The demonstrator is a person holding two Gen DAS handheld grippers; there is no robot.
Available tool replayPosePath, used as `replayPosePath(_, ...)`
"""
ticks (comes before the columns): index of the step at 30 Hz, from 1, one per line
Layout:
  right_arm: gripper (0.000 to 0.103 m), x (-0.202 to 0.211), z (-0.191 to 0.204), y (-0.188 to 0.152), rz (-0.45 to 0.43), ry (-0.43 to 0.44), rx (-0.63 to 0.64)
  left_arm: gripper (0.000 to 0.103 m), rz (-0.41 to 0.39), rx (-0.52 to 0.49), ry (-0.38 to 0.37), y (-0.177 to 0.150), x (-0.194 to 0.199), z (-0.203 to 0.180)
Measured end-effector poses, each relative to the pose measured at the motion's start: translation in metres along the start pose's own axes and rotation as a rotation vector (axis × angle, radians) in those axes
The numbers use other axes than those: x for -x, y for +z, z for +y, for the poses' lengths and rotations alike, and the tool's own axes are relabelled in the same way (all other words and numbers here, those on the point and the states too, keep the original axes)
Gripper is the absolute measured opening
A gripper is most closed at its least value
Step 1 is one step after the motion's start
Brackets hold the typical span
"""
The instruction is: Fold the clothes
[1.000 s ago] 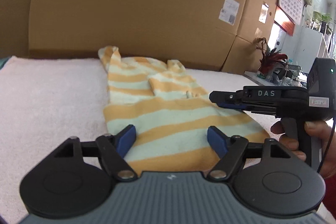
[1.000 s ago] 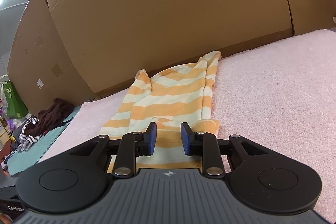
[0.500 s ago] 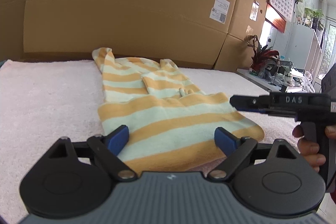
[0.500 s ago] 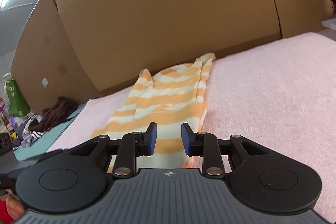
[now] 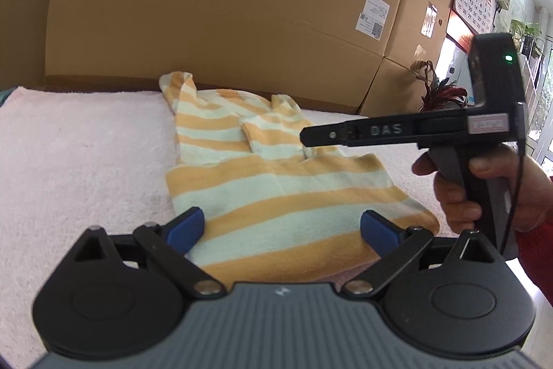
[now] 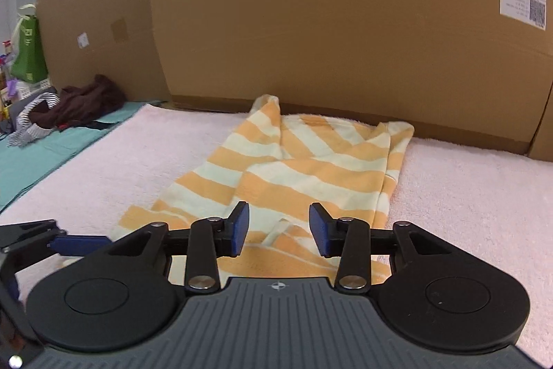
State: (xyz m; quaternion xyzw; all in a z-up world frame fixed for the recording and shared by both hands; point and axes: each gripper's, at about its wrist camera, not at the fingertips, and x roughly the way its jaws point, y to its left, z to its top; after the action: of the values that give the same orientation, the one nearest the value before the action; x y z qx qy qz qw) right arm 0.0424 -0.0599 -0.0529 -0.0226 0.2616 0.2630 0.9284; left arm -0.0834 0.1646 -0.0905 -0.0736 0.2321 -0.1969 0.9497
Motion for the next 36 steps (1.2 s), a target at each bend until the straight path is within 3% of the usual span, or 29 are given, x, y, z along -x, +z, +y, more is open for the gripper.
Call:
replayPosePath(2,0.025,-0.015,-0.006,0.001,0.059,0.014,-0.038,0.098,0.0,0.004,-0.005,0.0,0.001,0.001)
replayPosePath(5,0.014,-0.012,-0.007,-0.002,0.068,0.064,-0.047,0.098,-0.004,0.013,-0.013,-0.001,0.002,0.002)
replayPosePath(8,0.013,0.001,-0.006,-0.005,0.048,0.152,-0.036,0.099,-0.006,0.021,-0.025,0.0,0.002,0.004)
replayPosePath(12,0.017,-0.011,-0.001,-0.011,0.047,0.117,0.018,0.1,-0.004,0.027,-0.029,0.002,0.0,0.004)
replayPosePath(17,0.02,0.024,-0.034,-0.012,-0.103,0.194,-0.216,0.1,-0.007,0.019,-0.02,0.0,0.001,0.003)
replayPosePath(19,0.021,0.044,-0.042,-0.019,-0.114,0.18,-0.244,0.101,-0.008,0.026,-0.028,0.001,0.001,0.004)
replayPosePath(24,0.027,0.06,-0.02,-0.036,-0.081,0.152,-0.018,0.102,0.003,0.027,-0.032,0.002,-0.001,0.005)
replayPosePath(26,0.038,0.056,-0.001,-0.037,-0.094,0.114,0.125,0.102,0.005,0.018,-0.024,0.003,-0.001,0.003)
replayPosePath(28,0.042,0.047,0.012,-0.034,-0.108,0.086,0.226,0.102,0.006,0.015,-0.013,0.002,-0.001,0.002)
replayPosePath(30,0.036,0.032,0.018,-0.028,-0.077,0.081,0.257,0.102,0.006,0.015,-0.002,0.002,-0.001,0.001)
replayPosePath(32,0.016,0.016,0.02,-0.023,-0.015,0.076,0.263,0.102,0.005,0.015,0.004,0.001,-0.001,0.001)
replayPosePath(33,0.009,0.018,0.018,-0.023,-0.026,0.069,0.241,0.102,0.004,0.015,0.005,0.001,0.0,0.001)
replayPosePath(36,0.007,0.025,0.008,-0.023,-0.062,0.053,0.143,0.102,0.001,0.015,0.001,0.0,0.0,0.002)
